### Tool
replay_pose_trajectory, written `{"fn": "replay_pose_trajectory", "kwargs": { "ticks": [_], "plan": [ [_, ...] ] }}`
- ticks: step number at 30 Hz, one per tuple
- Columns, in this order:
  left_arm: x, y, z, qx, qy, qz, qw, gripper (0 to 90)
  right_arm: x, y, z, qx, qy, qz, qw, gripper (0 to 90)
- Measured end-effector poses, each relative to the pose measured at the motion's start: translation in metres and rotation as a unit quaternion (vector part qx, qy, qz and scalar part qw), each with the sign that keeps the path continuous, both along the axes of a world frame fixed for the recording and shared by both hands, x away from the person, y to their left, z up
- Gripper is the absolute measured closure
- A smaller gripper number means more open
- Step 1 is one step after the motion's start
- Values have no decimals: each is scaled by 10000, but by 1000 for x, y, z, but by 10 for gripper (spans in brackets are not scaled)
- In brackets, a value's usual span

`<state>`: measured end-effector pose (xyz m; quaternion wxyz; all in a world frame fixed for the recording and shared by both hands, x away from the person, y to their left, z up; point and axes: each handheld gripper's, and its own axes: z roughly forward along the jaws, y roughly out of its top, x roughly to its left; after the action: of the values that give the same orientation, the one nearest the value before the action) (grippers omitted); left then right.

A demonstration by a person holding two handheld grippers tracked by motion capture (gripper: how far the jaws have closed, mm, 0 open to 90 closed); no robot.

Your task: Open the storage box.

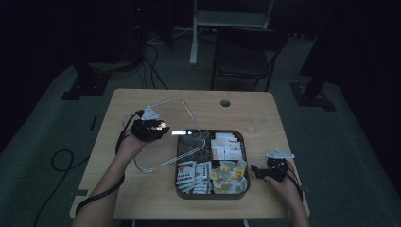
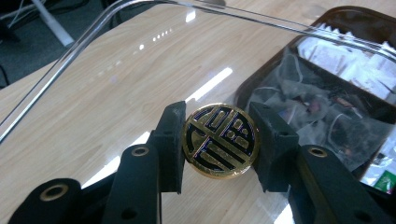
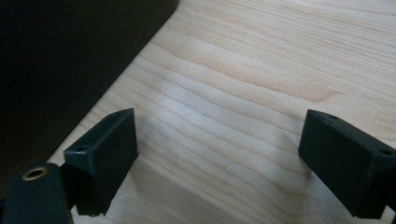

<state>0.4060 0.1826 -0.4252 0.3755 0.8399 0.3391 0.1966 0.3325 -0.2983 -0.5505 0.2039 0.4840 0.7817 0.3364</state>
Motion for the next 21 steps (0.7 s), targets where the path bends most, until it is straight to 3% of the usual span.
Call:
{"fn": "replay_pose_trajectory", "kwargs": {
  "ticks": [7, 12, 21],
  "plan": [
    [1, 28, -5, -66, -33, 499, 9987, 599, 0, 0, 0, 5, 8, -4, 10000, 111],
    [1, 42, -6, -152, -64, 692, 9975, 599, 0, 0, 0, 4, 7, -4, 10000, 111],
    [1, 71, -16, -240, -29, 1205, 9924, 599, 0, 0, 0, 4, 7, -3, 10000, 111]
  ]
}}
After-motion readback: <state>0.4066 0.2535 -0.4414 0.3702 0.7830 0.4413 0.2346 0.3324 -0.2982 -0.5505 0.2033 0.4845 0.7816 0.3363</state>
